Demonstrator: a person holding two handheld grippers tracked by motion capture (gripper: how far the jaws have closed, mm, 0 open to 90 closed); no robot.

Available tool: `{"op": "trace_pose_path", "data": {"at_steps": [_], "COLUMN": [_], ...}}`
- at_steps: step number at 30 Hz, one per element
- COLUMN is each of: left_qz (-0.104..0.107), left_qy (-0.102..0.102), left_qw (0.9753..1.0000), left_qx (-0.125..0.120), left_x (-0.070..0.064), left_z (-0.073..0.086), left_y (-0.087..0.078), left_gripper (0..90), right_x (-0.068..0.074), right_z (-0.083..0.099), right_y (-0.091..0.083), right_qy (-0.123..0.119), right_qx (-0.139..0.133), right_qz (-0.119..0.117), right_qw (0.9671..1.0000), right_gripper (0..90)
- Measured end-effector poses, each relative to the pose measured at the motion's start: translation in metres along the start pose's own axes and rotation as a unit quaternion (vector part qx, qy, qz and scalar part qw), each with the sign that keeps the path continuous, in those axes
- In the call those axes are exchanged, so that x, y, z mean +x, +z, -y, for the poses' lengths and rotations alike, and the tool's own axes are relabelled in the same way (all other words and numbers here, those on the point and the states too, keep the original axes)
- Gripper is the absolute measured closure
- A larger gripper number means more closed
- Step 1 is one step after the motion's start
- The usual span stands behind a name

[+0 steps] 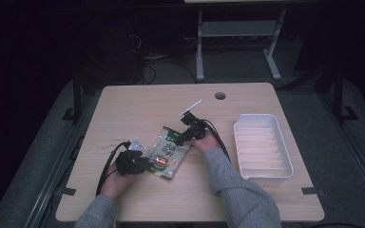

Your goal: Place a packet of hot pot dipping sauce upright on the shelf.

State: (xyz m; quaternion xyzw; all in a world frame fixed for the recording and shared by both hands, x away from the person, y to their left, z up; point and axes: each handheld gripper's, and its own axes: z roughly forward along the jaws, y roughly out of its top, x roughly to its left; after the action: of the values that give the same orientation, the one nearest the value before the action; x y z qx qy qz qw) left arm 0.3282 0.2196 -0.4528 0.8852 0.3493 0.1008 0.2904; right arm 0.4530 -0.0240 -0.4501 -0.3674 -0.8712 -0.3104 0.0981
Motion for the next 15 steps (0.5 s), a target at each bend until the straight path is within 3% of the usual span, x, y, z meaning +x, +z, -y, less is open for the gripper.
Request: {"op": "trace_pose_path", "data": {"at_steps": [4, 5, 7, 15], "left_qz": [0.0, 0.0, 0.0, 0.0], "left_qy": [0.001, 0.001, 0.001, -0.001], "left_qw": [1.0, 1.0, 1.0, 1.0], "left_qx": [0.0, -0.002, -0.002, -0.001], "left_x": [0.0002, 0.0001, 0.0, 0.0004], "left_z": [0.0002, 0.0003, 0.0005, 0.002], "left_y": [-0.0003, -0.0001, -0.0002, -0.003], "left_gripper": [71.1, 71.1, 71.1, 68.3], "right_x": [-0.0009, -0.0012, -0.0013, 0.0031], "right_z": [-0.0003, -0.0003, -0.0004, -0.0005], "right_y": [0.0042, 0.0044, 0.0036, -0.0036], "right_qy": [-0.004, -0.006, -0.008, -0.014], "right_qx": [-0.001, 0.0, -0.001, -0.002], "right_qz": [0.01, 0.011, 0.011, -0.002], "right_qw": [0.9999, 0.9999, 0.9999, 0.9999], "right_gripper": [72.7, 80.7, 85.8, 88.9]}}
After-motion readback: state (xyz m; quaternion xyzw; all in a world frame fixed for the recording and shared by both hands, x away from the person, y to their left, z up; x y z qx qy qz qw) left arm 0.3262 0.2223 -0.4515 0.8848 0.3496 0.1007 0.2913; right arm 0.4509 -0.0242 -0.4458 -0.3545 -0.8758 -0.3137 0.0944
